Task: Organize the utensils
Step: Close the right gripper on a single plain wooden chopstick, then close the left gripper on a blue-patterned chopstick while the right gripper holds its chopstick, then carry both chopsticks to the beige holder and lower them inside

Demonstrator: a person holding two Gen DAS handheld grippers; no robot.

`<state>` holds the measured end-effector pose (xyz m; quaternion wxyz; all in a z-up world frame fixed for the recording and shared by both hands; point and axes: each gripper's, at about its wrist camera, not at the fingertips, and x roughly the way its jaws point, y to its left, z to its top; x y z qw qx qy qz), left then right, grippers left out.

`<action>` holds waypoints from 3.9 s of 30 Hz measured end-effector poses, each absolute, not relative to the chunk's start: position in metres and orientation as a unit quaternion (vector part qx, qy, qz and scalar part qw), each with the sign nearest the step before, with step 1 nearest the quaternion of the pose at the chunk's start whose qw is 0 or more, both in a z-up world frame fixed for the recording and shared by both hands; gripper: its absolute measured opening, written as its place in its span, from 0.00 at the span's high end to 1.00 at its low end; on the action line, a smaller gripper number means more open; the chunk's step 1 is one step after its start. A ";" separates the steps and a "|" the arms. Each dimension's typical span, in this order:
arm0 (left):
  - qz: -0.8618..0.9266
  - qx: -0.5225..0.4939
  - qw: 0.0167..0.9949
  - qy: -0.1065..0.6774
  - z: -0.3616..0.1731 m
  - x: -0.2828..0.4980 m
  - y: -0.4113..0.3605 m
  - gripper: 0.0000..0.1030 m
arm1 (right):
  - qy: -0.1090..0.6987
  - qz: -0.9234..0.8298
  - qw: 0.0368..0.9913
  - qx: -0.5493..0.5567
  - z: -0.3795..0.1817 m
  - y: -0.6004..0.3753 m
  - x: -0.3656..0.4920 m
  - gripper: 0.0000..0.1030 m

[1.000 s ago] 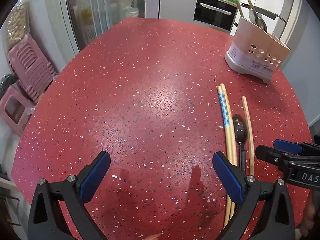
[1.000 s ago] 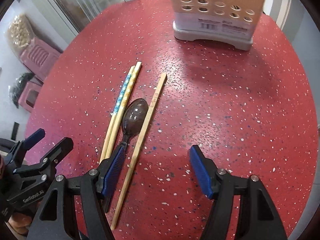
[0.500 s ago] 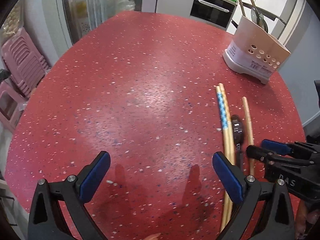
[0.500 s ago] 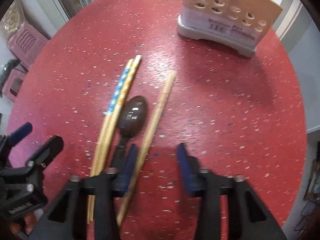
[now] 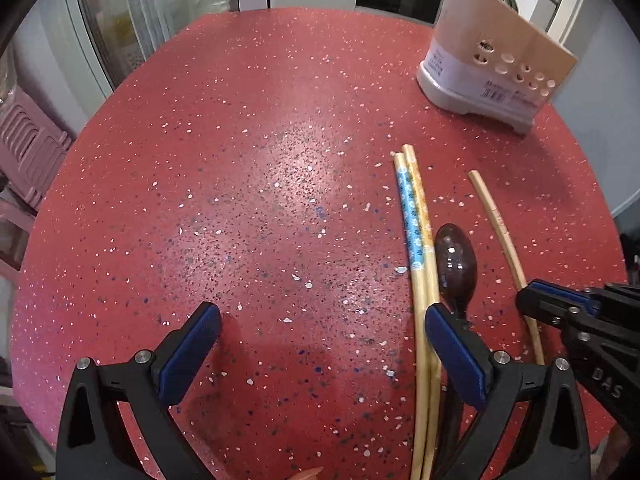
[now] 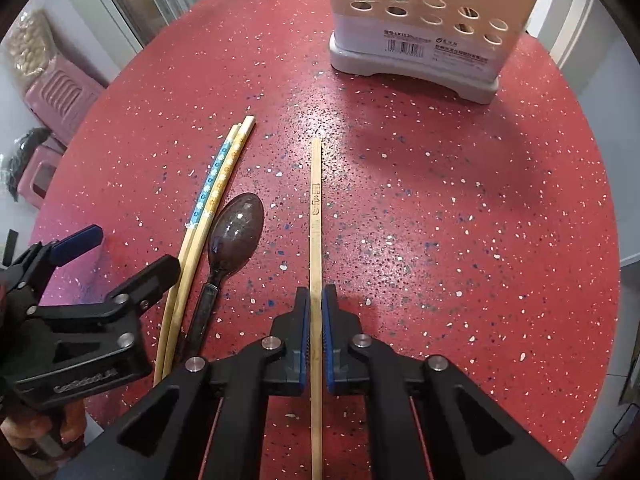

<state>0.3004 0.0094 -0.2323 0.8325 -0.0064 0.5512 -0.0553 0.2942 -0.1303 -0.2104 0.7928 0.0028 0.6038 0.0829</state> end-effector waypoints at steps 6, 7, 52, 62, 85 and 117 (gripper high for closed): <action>-0.062 -0.014 0.827 0.559 -0.235 0.305 0.009 0.00 | 0.602 0.089 0.793 0.011 -0.214 -0.145 0.291 0.94; -0.063 -0.015 0.827 0.558 -0.235 0.305 0.008 0.00 | 0.602 0.090 0.794 0.012 -0.214 -0.146 0.291 0.94; -0.101 -0.019 0.844 0.526 -0.187 0.302 -0.014 0.67 | 0.579 0.193 0.792 0.024 -0.193 -0.189 0.286 0.94; -0.114 -0.085 0.882 0.450 -0.126 0.289 -0.006 0.67 | 0.506 0.220 0.831 0.069 -0.138 -0.233 0.268 0.94; -0.155 -0.106 0.933 0.306 -0.011 0.402 -0.081 0.67 | 0.384 0.196 0.898 0.085 -0.019 -0.274 0.391 0.94; -0.096 -0.095 0.970 0.201 -0.074 0.478 -0.103 0.67 | 0.225 0.160 0.959 -0.062 -0.076 -0.241 0.461 0.94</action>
